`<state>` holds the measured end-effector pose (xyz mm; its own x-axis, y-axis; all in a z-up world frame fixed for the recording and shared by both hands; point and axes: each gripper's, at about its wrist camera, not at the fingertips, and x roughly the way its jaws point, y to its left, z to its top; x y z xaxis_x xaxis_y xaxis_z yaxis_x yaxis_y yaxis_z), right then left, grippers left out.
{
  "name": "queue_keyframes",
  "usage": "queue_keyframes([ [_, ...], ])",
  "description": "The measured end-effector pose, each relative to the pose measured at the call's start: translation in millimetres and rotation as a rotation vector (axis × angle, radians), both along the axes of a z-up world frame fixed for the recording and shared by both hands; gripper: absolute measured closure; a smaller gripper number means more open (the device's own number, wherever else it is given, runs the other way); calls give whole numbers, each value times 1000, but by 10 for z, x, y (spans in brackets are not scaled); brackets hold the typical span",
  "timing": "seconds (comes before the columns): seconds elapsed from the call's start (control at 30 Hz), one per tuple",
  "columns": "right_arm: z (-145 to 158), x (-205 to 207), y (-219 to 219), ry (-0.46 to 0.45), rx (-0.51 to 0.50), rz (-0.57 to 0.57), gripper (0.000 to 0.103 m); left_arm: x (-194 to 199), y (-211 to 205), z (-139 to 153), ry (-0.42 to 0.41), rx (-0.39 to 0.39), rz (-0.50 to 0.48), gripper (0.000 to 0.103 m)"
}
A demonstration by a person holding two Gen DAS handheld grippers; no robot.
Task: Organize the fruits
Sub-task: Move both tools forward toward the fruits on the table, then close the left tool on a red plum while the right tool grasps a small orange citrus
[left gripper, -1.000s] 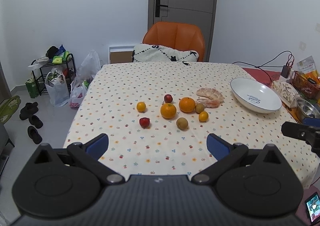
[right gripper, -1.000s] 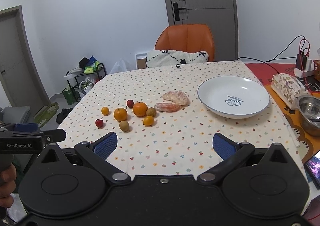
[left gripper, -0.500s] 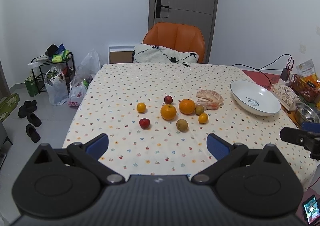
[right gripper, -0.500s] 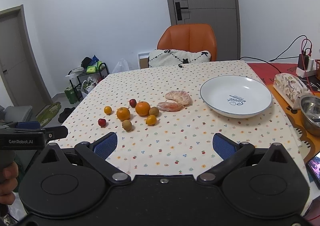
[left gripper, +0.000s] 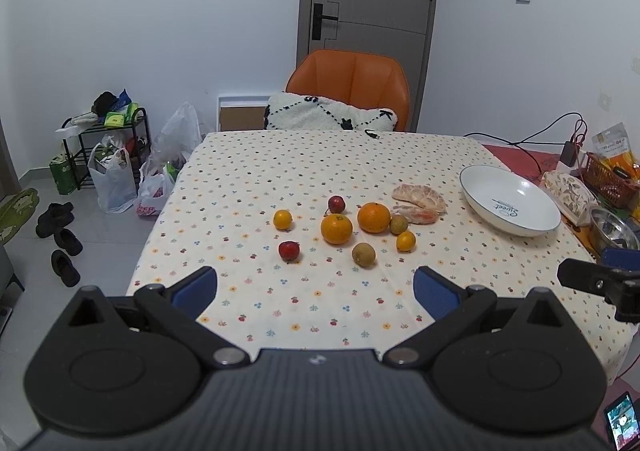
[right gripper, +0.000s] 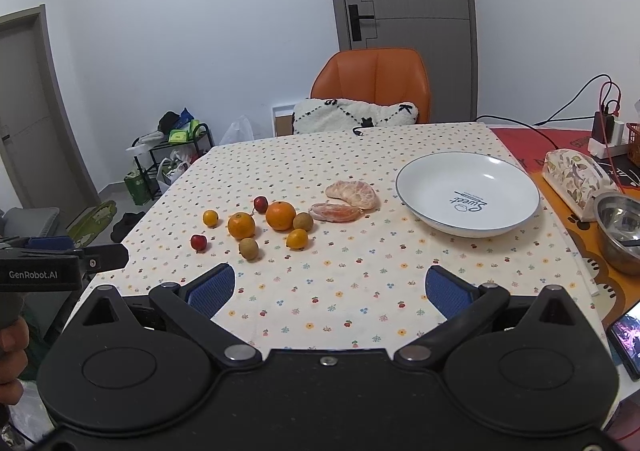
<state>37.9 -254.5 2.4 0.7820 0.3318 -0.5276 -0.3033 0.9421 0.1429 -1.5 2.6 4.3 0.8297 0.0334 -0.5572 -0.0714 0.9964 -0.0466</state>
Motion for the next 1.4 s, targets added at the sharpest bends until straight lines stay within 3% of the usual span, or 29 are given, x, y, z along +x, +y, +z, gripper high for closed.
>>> queue_keyframes([
  [0.63,-137,206,40,23,9,6,0,216,143,-91,-22,2,18,0],
  [0.97,-279,459,182,40,23,55,0,432,200,-282,-22,-17,-26,0],
  [1.4,-466,753,325,36,83,100,0,767,352,-522,-8,-64,-26,10],
])
